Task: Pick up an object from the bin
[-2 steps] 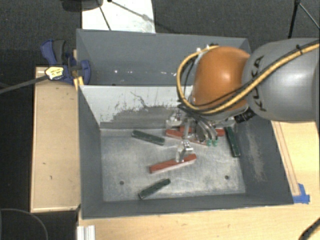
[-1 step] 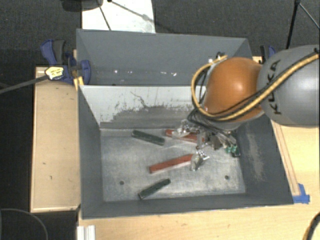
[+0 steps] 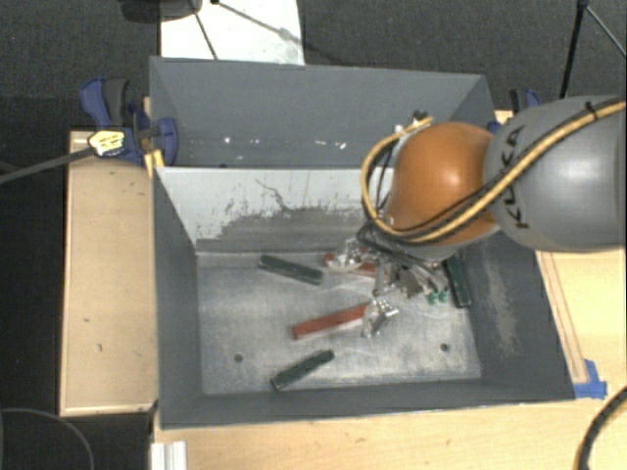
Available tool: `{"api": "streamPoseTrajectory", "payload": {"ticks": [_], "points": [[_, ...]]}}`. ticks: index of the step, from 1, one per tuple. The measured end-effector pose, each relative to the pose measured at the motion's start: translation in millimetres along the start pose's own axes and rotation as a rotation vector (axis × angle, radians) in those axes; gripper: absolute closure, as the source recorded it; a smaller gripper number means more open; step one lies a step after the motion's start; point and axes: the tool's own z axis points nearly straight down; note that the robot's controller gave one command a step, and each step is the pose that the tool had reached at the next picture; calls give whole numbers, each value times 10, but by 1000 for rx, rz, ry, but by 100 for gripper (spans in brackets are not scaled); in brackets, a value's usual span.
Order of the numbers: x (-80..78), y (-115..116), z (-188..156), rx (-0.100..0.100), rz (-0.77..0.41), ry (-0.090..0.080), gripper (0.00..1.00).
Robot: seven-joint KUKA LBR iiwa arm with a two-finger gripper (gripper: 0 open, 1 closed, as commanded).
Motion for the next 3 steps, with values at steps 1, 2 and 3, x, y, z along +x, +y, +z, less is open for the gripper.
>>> {"api": "streamPoseTrajectory", "payload": {"ticks": [1,2,3], "points": [[-31,124,554,0,-184,-1,0],[-37,103,467,2,-179,-6,100],[-37,103,467,2,-178,-6,100]]}}
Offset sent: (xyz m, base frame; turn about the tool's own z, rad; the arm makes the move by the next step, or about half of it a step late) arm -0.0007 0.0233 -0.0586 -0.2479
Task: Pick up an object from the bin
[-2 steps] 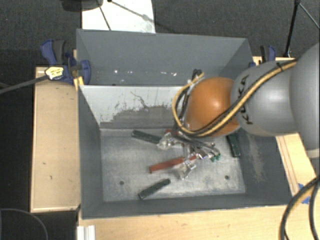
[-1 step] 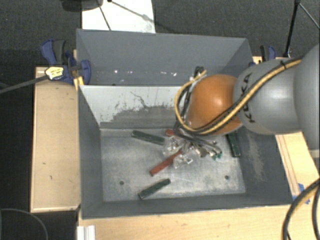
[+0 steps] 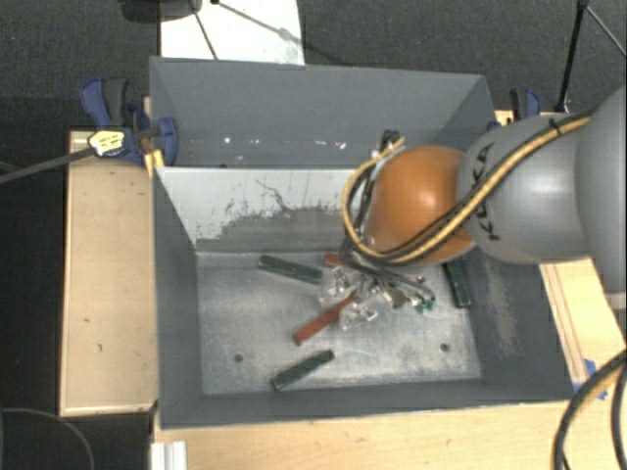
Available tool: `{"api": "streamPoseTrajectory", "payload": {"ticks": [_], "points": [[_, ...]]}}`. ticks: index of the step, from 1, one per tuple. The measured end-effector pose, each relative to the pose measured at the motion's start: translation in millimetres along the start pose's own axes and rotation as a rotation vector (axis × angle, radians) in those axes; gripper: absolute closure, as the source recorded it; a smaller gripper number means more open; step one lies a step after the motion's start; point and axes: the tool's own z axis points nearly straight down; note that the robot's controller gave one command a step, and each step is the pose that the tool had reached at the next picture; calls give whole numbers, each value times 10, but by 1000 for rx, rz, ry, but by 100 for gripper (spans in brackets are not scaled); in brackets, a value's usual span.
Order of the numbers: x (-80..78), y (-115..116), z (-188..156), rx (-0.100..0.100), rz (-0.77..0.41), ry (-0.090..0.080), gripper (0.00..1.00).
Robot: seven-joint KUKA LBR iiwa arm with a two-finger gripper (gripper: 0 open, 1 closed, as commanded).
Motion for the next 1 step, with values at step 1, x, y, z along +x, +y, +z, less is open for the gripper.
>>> {"api": "streamPoseTrajectory", "payload": {"ticks": [1], "points": [[0,0,-2,0,1,0,100]]}}
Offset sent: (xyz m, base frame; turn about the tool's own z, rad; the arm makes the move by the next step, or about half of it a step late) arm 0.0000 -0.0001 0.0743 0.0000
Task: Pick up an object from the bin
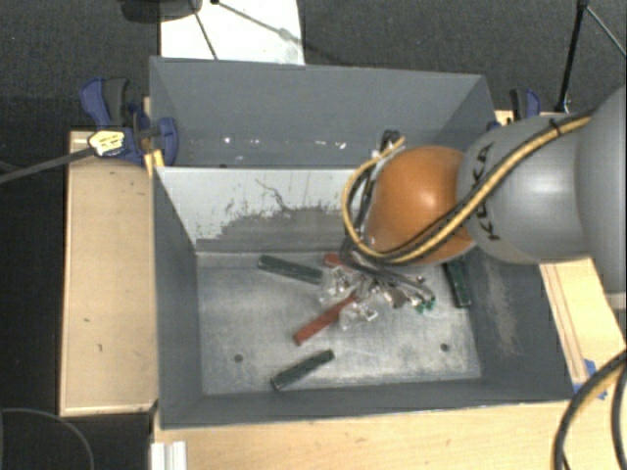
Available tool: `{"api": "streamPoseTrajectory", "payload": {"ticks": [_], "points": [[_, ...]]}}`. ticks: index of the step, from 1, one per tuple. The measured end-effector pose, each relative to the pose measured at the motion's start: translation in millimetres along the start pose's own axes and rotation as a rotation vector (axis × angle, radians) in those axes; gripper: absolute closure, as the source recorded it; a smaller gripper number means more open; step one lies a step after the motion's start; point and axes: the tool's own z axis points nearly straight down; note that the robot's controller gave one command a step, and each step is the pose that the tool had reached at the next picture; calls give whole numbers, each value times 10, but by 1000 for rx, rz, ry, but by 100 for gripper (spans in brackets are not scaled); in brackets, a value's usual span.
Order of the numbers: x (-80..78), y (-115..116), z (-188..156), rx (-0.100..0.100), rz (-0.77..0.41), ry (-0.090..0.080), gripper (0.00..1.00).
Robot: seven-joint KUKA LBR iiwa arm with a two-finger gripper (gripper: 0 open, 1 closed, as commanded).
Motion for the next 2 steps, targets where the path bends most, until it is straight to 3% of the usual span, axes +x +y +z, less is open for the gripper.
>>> {"api": "streamPoseTrajectory", "payload": {"ticks": [2], "points": [[32,19,-225,-6,2,14,100]]}}
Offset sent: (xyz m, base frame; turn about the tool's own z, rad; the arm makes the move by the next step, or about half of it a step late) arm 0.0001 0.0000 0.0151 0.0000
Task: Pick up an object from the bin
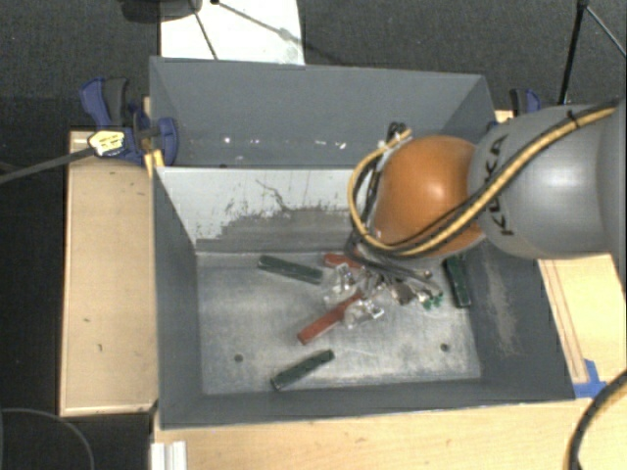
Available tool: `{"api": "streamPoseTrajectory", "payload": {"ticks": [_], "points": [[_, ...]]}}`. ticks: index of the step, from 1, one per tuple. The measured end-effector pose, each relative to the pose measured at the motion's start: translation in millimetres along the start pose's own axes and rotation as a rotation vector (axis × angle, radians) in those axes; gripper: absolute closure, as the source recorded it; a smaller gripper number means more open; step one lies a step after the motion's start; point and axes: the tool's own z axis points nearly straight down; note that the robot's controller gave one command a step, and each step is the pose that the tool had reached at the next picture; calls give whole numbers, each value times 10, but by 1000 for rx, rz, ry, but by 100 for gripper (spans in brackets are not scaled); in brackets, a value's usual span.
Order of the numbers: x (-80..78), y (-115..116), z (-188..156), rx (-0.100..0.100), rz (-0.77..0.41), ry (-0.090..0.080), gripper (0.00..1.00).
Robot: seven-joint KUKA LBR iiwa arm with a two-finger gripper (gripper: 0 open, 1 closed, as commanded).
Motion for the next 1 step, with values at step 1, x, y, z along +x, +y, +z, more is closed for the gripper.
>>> {"api": "streamPoseTrajectory", "payload": {"ticks": [1], "points": [[-14,-6,-221,3,2,-6,100]]}}
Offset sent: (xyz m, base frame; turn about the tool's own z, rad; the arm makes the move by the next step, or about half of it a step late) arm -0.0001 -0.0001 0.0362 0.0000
